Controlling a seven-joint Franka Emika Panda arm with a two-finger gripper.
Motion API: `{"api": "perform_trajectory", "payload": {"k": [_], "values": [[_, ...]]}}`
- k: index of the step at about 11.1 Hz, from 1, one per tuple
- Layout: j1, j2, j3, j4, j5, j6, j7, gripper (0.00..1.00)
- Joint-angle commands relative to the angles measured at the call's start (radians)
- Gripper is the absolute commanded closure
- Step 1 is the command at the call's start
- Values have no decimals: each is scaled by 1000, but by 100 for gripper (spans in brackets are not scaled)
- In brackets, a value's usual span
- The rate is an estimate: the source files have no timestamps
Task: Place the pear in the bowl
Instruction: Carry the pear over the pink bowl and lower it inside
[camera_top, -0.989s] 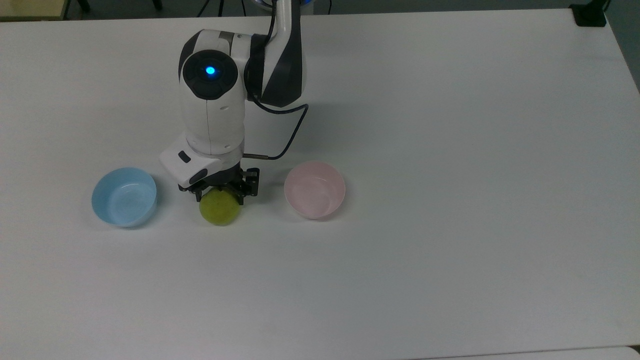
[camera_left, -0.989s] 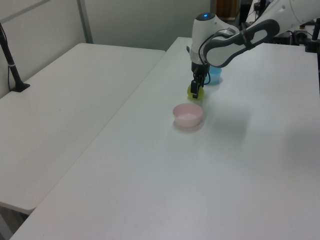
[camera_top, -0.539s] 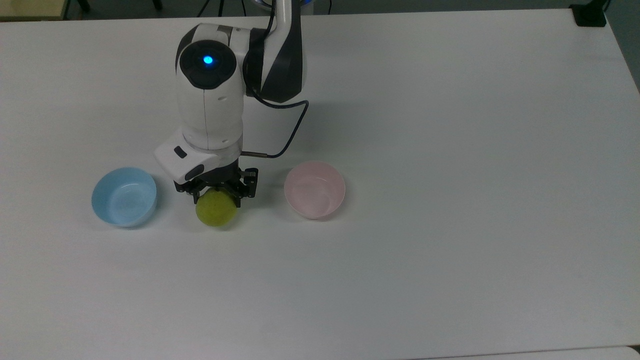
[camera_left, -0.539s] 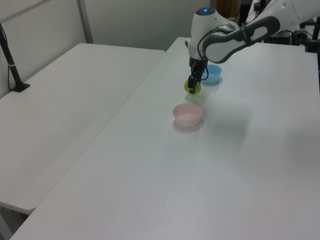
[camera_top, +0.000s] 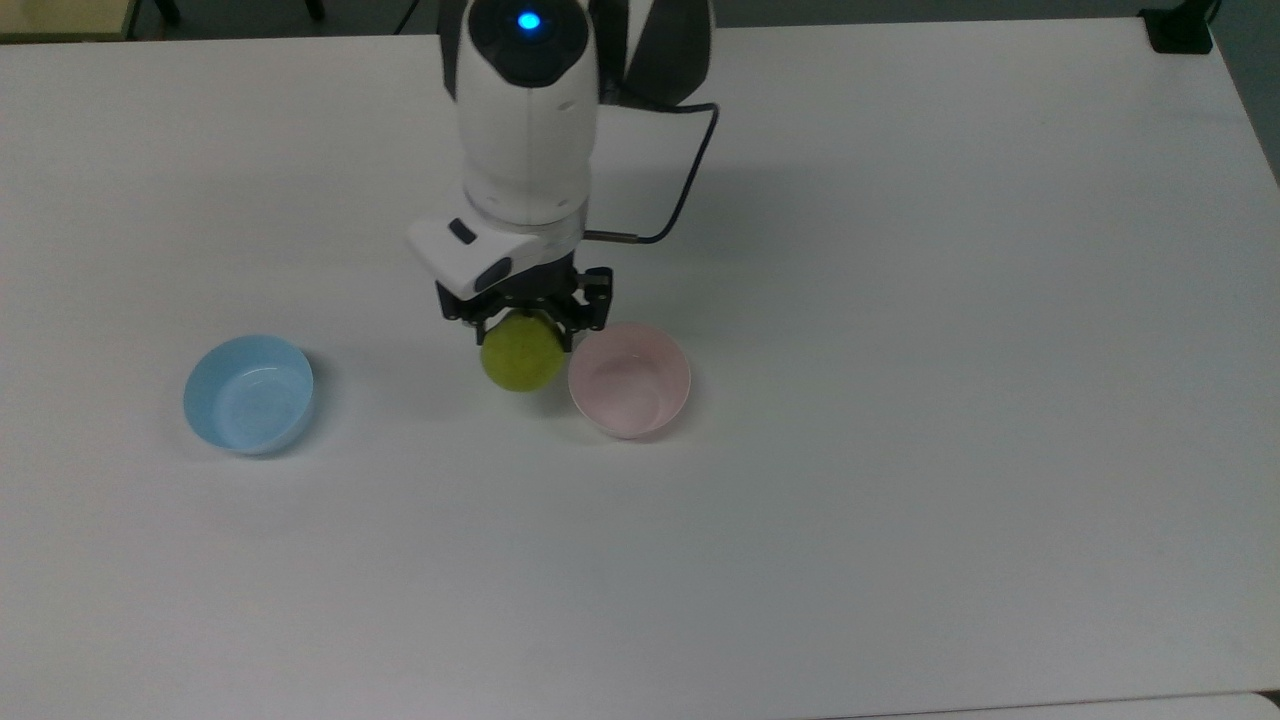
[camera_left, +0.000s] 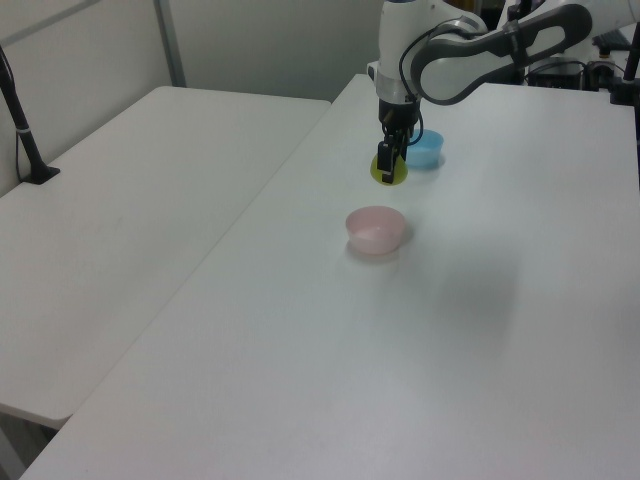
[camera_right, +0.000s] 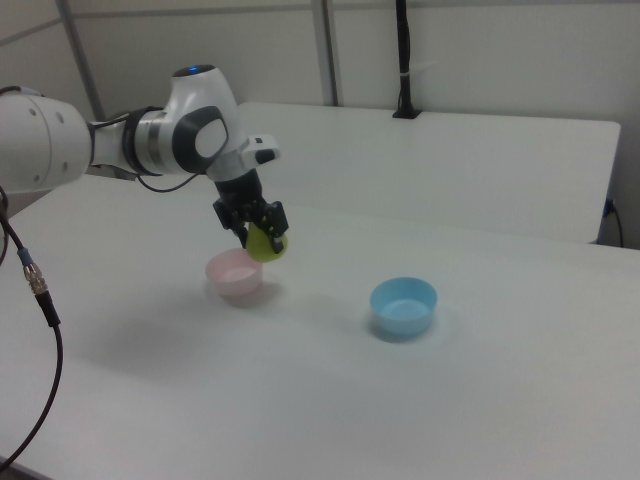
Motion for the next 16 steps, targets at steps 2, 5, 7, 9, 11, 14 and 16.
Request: {"api": "perform_trajectory", "payload": {"k": [2,5,7,9,11,14,16], "values": [[97,-12,-10,-43,-7,0,122,53],[128,20,-8,-47,-7,40,135,53],[143,41,-8,-47,-7,66,136,53],[145,52,-8,-44,-5,92,136,50],[143,72,-8,-41,-5,120,136,37],[140,69,-8,-40,-2,111,161,0],[134,63,-8,-38,-1,106,166,0]]}}
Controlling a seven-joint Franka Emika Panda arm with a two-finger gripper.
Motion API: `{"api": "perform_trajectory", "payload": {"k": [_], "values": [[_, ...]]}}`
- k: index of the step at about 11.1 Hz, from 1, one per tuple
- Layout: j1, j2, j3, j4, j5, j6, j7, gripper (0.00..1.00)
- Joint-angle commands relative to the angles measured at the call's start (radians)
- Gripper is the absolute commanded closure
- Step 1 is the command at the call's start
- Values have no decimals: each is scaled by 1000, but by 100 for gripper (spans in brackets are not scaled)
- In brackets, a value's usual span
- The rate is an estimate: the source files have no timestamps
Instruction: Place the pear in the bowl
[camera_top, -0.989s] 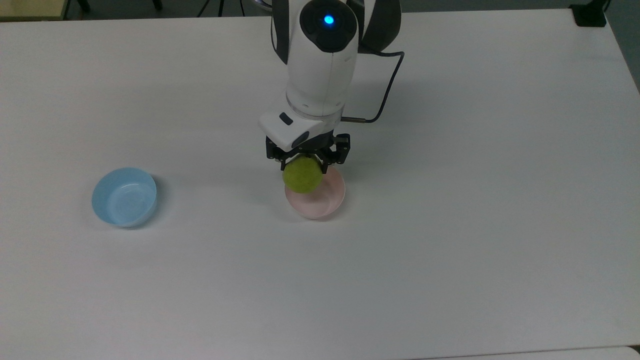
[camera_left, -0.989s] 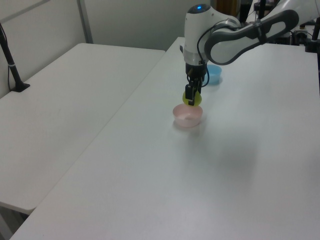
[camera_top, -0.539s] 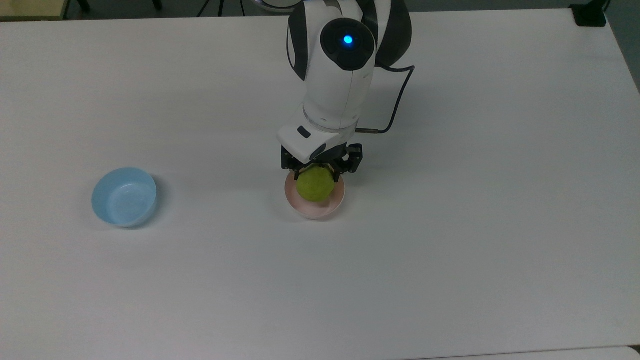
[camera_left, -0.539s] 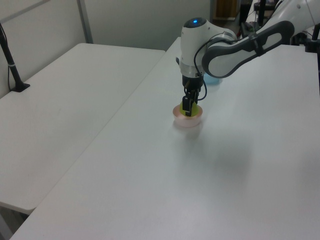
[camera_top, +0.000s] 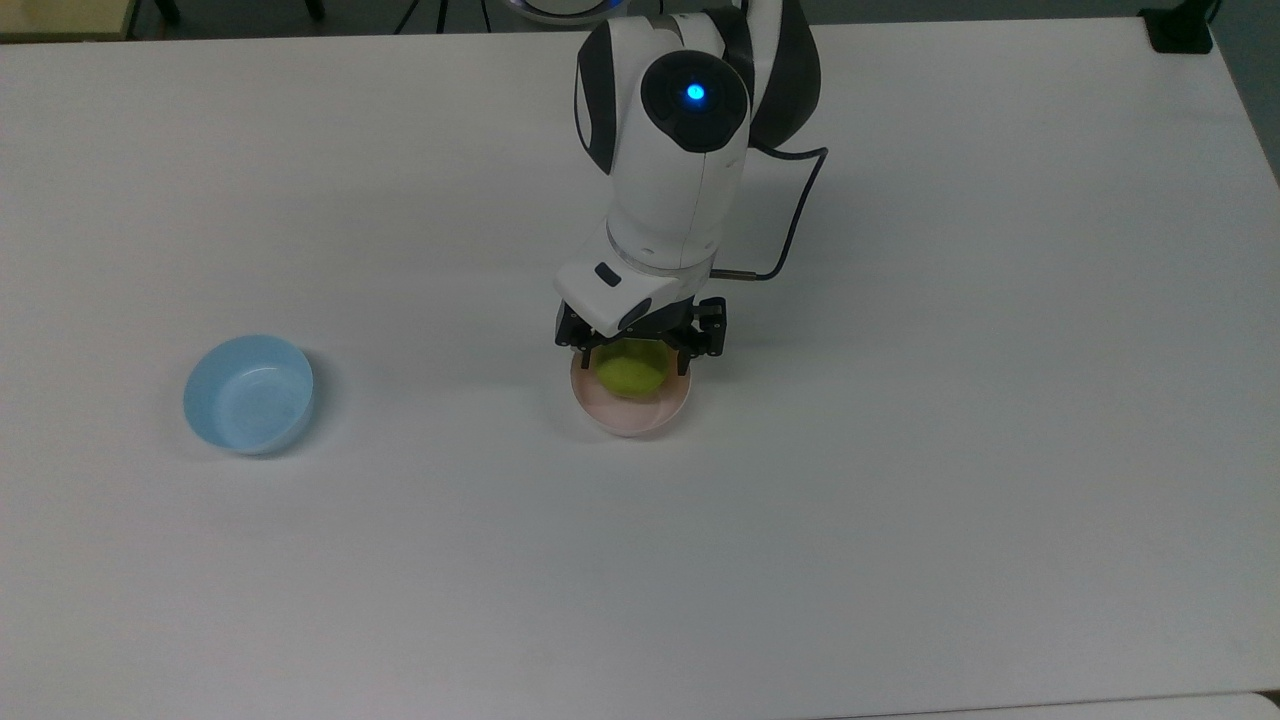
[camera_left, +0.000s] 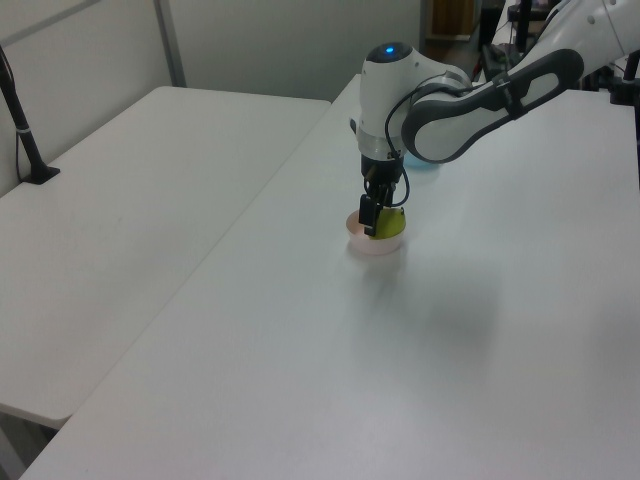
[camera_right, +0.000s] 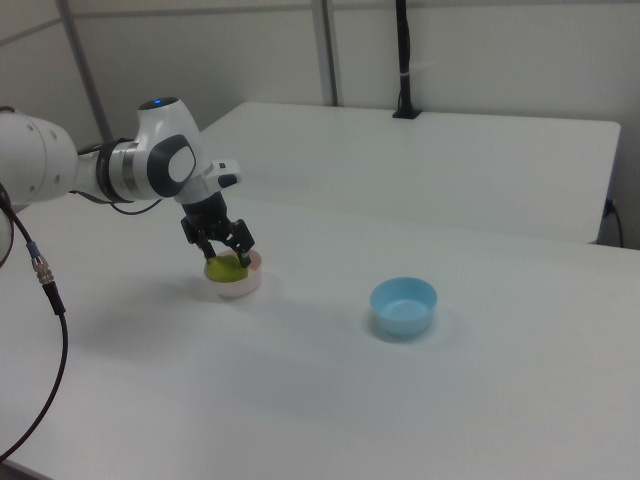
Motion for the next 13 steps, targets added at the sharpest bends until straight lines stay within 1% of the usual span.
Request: {"api": "perform_trajectory", "payload": {"k": [1,3,4,5,7,9,10,11,12,13], "values": [[0,-25,-11,-12,-1,-6,27,0],[-17,-66,-19,3,-1,-55,24,0],[-26,-95,-22,23,-1,-116,18,0],[-59,-143,-22,26,-4,-171,3,0],[-134,-227,-20,23,1,-266,-116,0],[-171,-287,-20,15,1,-379,-118,0],[-173,-333,-20,12,1,-464,-118,0],[-176,-371,-25,-9,2,-493,-123,0],[-197,-405,-28,-32,4,-497,-132,0],[-216,-424,-20,-40,7,-497,-134,0]]}}
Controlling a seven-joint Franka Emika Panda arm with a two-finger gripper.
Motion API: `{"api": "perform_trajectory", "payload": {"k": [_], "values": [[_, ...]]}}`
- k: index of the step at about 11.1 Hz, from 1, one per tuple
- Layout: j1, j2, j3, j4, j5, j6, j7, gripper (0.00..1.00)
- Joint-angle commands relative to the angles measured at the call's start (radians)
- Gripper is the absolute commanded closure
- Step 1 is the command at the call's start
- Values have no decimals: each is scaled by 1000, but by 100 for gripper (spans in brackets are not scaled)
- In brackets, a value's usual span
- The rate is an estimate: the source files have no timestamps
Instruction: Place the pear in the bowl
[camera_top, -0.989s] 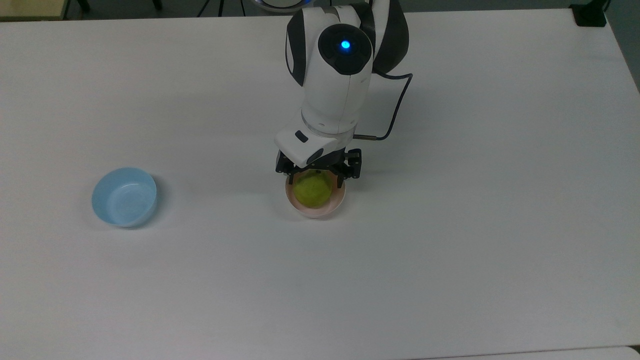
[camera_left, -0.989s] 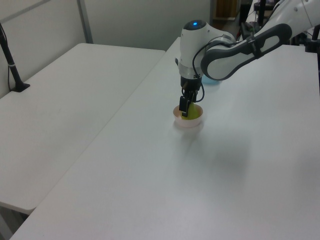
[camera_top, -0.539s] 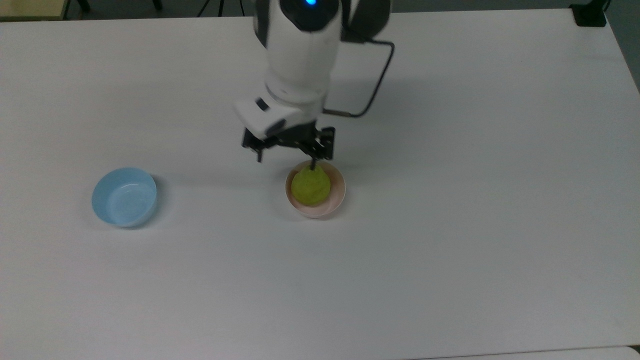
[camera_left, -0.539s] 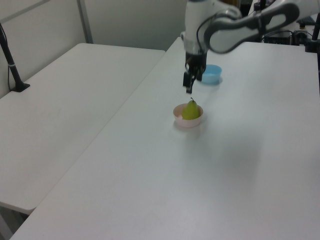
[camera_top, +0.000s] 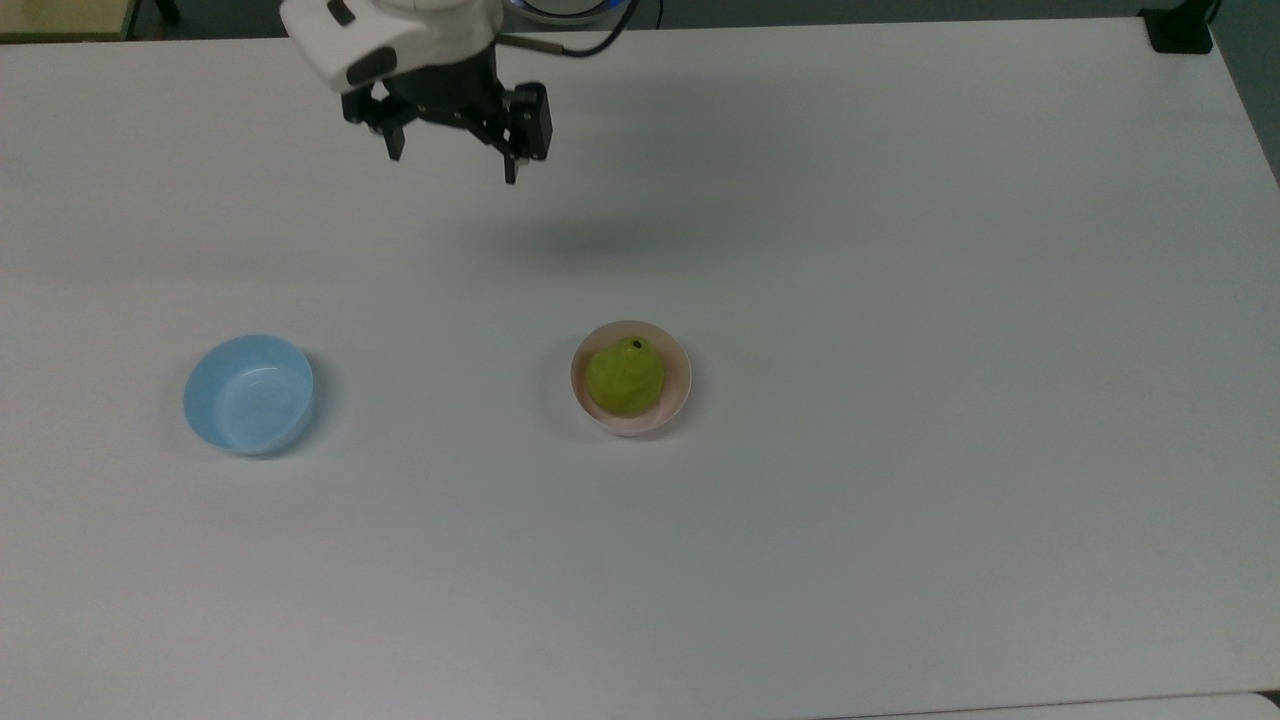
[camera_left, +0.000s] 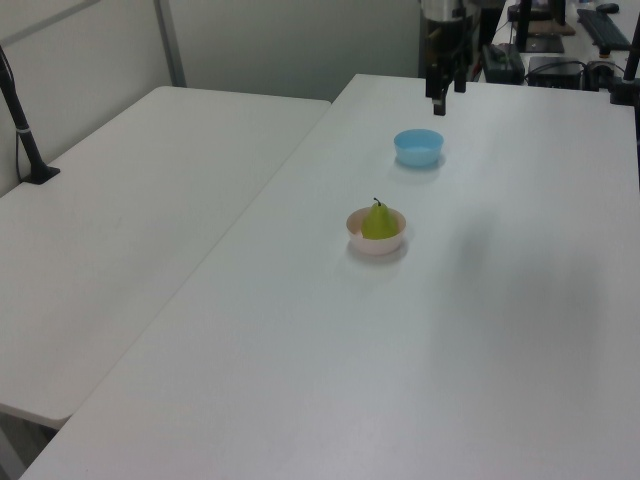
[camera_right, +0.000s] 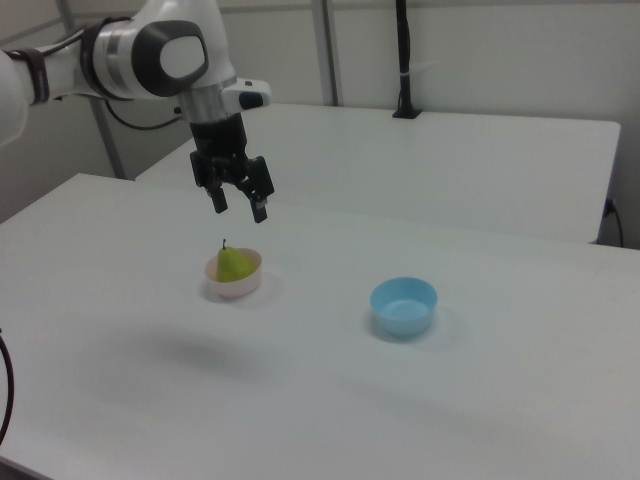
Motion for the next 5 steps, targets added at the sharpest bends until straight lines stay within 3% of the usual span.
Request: {"api": "perform_trajectory", "payload": {"k": [1,3,5], "values": [[-37,-99,12,-88,7,-11,-25,0],[-96,-105,64,-101,7,-13,-25,0],[-97,-109,70,-99,7,-20,-24,0]]}}
